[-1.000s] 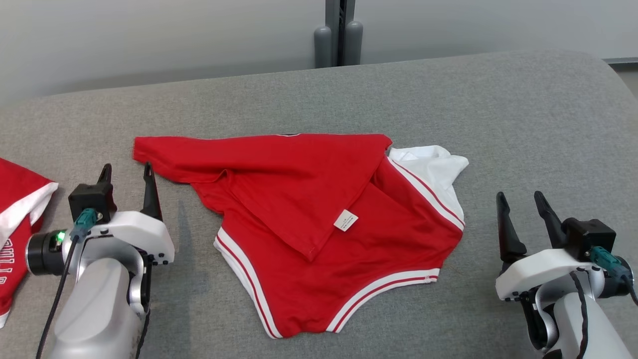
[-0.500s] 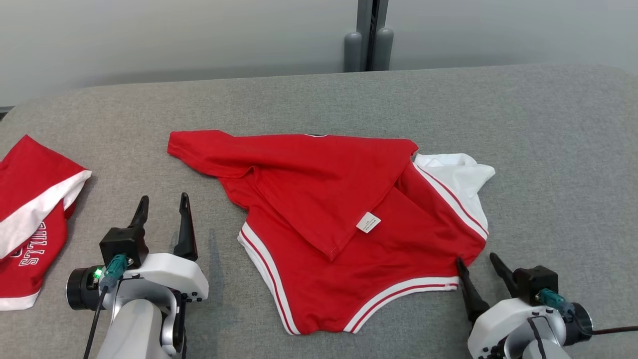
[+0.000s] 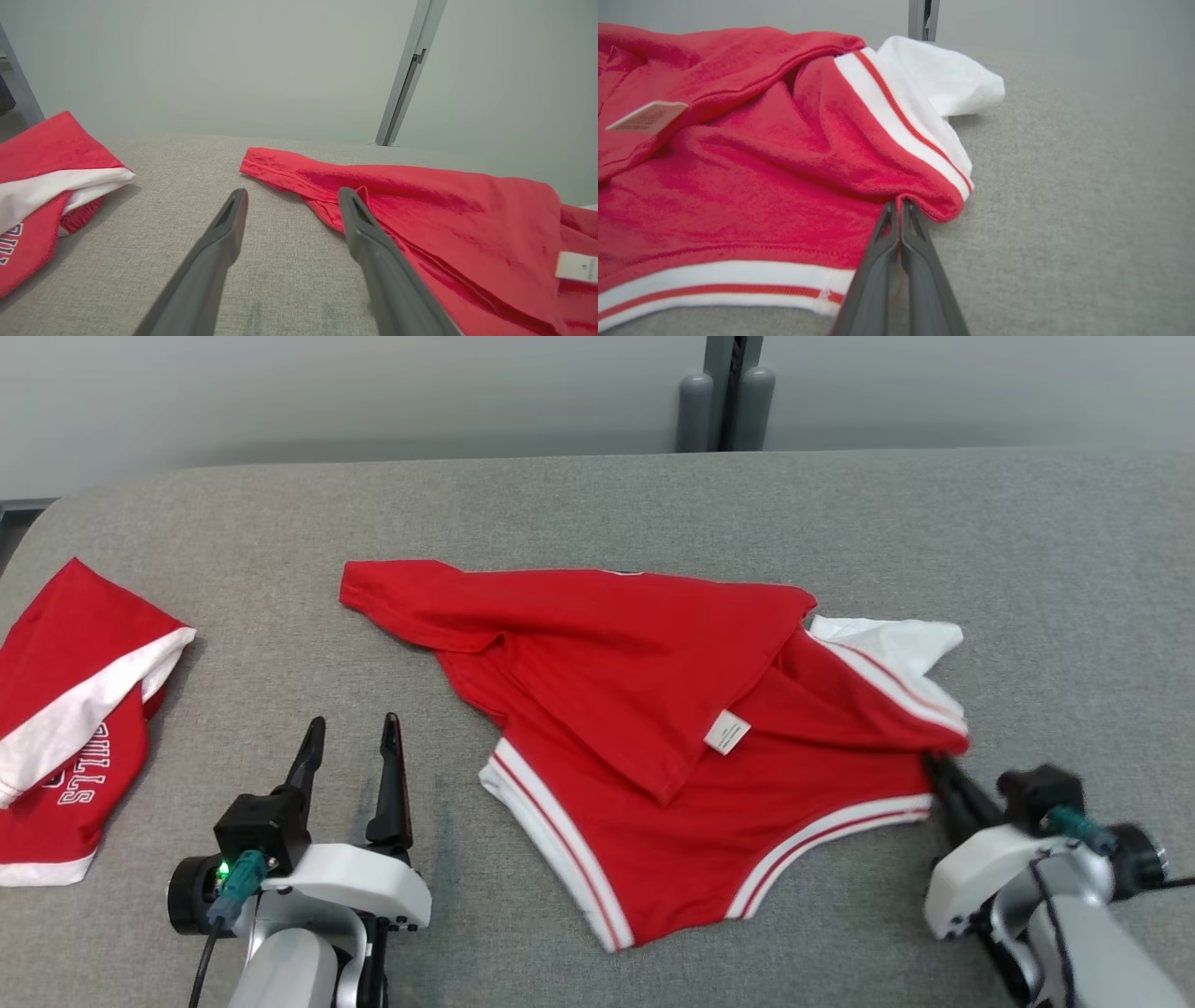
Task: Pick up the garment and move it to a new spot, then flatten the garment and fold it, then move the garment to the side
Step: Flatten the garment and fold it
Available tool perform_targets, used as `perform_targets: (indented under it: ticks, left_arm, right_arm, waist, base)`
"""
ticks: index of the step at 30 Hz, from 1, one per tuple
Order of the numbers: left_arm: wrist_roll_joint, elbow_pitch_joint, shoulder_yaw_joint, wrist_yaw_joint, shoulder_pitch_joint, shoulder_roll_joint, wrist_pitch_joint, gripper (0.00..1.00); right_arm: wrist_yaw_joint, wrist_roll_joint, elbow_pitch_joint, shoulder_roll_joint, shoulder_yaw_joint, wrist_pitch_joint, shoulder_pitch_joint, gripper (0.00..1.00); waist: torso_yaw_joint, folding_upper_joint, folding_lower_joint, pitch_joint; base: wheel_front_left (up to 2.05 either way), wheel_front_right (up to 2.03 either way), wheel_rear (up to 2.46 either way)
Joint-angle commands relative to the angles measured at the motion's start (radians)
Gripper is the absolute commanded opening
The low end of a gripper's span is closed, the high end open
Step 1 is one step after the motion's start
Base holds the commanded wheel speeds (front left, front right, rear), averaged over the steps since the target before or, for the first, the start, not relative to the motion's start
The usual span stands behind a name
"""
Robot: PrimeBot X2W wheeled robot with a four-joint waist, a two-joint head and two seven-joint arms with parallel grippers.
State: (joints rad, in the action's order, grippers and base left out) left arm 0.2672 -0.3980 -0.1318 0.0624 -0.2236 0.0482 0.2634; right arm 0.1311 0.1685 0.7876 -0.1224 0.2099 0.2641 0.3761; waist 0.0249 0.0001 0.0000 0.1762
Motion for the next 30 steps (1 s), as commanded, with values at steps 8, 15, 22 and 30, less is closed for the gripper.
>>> perform_targets:
  ticks: [8, 15, 22, 30]
  left_arm:
    - [0.027, 0.021, -0.098, 0.006, -0.016, 0.004, 0.002, 1.00]
    - [0.051, 0.011, -0.180, 0.011, -0.023, 0.004, 0.002, 1.00]
    - [0.059, 0.005, -0.214, 0.020, -0.005, 0.003, 0.002, 1.00]
    - [0.067, 0.001, -0.214, 0.026, -0.004, 0.005, 0.002, 1.00]
  right_arm:
    - [0.000, -0.118, 0.057, -0.212, -0.067, 0.001, 0.238, 0.00]
    - [-0.001, -0.259, 0.207, -0.385, -0.152, -0.031, 0.411, 0.00]
    - [0.000, -0.394, 0.263, -0.416, -0.382, -0.054, 0.475, 1.00]
    - [0.000, -0.422, 0.243, -0.235, -0.448, -0.002, 0.432, 1.00]
  waist:
    - [0.094, -0.0001, 0.0000, 0.046]
    - [0.218, -0.0001, 0.0000, 0.090]
    - [0.265, -0.0001, 0.0000, 0.106]
    - [0.205, -0.0001, 0.0000, 0.079]
  base:
    - [0.00, 0.00, 0.00]
    - [0.00, 0.00, 0.00]
    - [0.00, 0.00, 0.00]
    - [0.00, 0.00, 0.00]
